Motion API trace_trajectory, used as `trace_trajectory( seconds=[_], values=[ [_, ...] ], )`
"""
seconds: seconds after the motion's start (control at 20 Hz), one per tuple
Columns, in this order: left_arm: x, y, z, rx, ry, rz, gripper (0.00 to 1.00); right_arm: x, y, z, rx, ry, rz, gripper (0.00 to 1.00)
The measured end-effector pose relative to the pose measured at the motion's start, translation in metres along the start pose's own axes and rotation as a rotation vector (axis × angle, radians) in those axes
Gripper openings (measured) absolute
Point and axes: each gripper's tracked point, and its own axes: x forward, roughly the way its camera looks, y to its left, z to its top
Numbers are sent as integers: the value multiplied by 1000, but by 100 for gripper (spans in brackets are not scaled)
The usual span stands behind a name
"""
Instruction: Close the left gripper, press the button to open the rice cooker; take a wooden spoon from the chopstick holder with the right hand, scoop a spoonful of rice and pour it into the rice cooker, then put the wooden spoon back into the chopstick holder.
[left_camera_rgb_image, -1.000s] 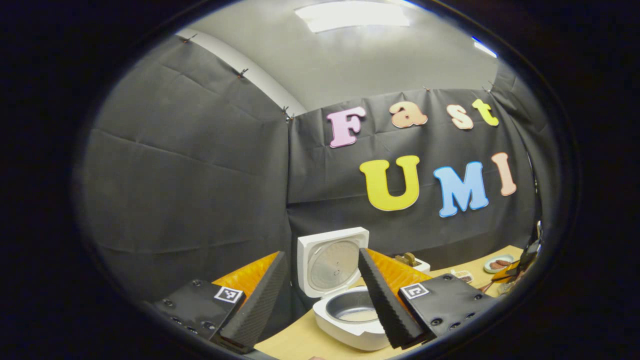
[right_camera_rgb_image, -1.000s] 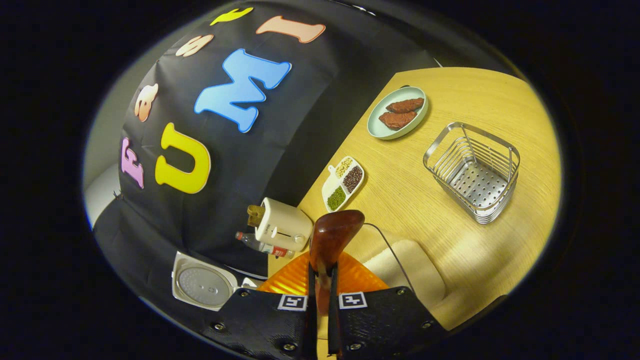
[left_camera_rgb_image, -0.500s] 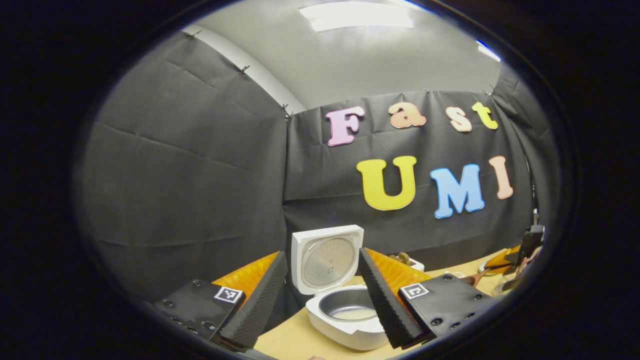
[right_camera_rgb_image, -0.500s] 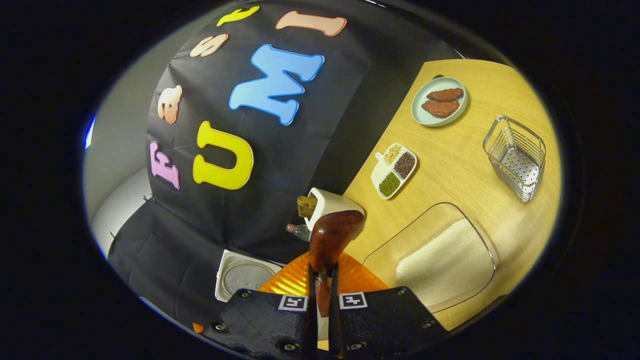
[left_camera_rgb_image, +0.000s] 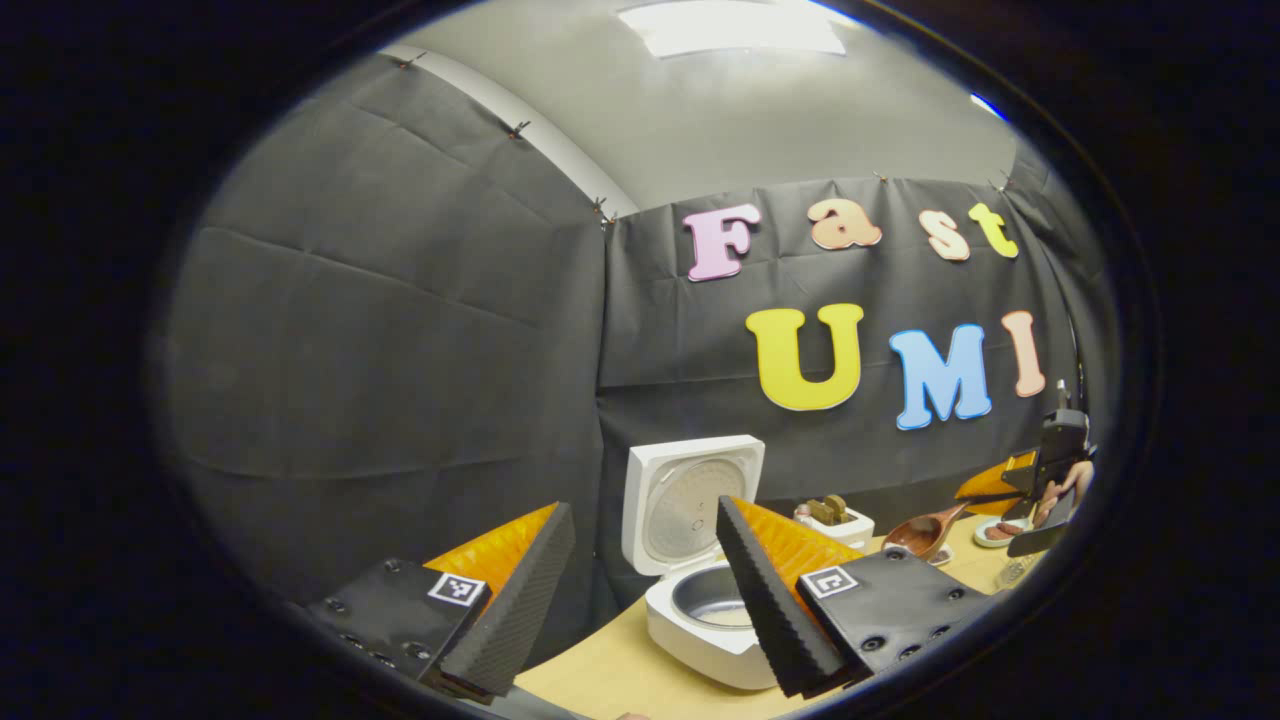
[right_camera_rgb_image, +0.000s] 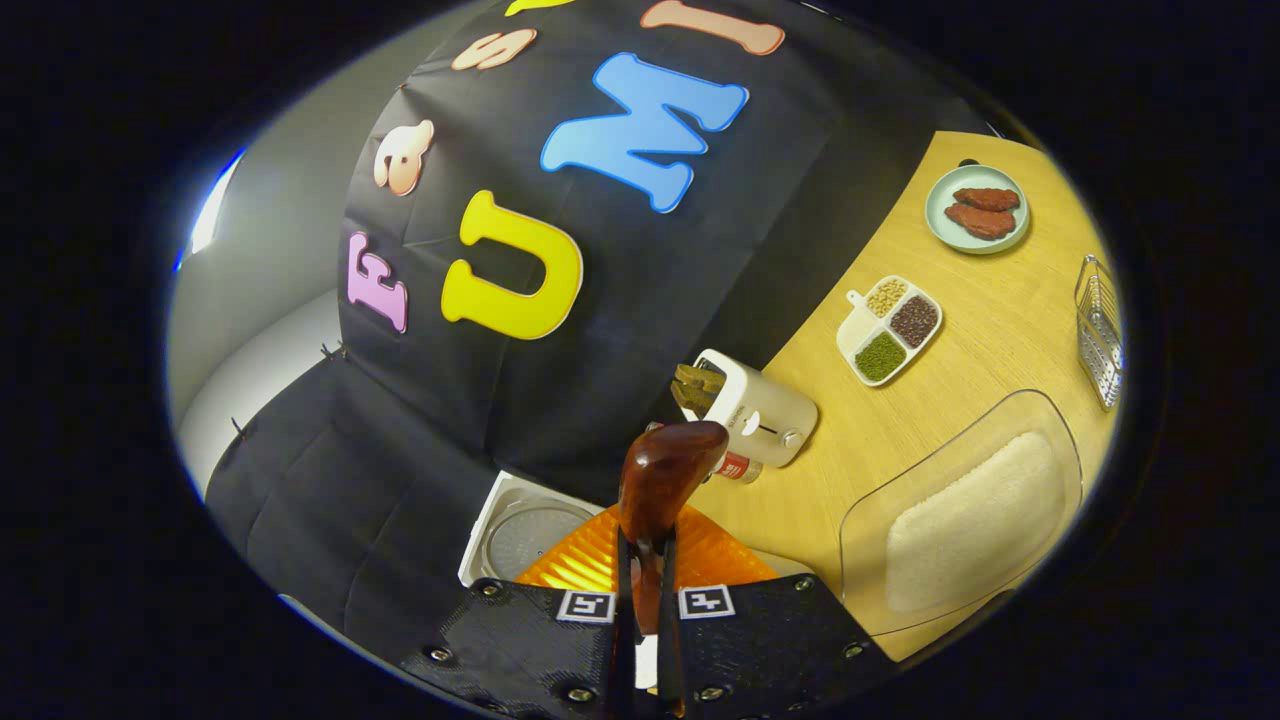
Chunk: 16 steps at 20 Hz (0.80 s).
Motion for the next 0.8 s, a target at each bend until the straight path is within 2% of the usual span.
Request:
trace_trajectory(
  seconds=[0.4, 0.8],
  values=[
    [-15, 39, -7, 0, 17, 77, 99, 49, 54, -55, -109, 97, 78, 9],
    [-44, 77, -18, 17, 56, 172, 99, 91, 69, -115, -274, 178, 85, 9]
  ],
)
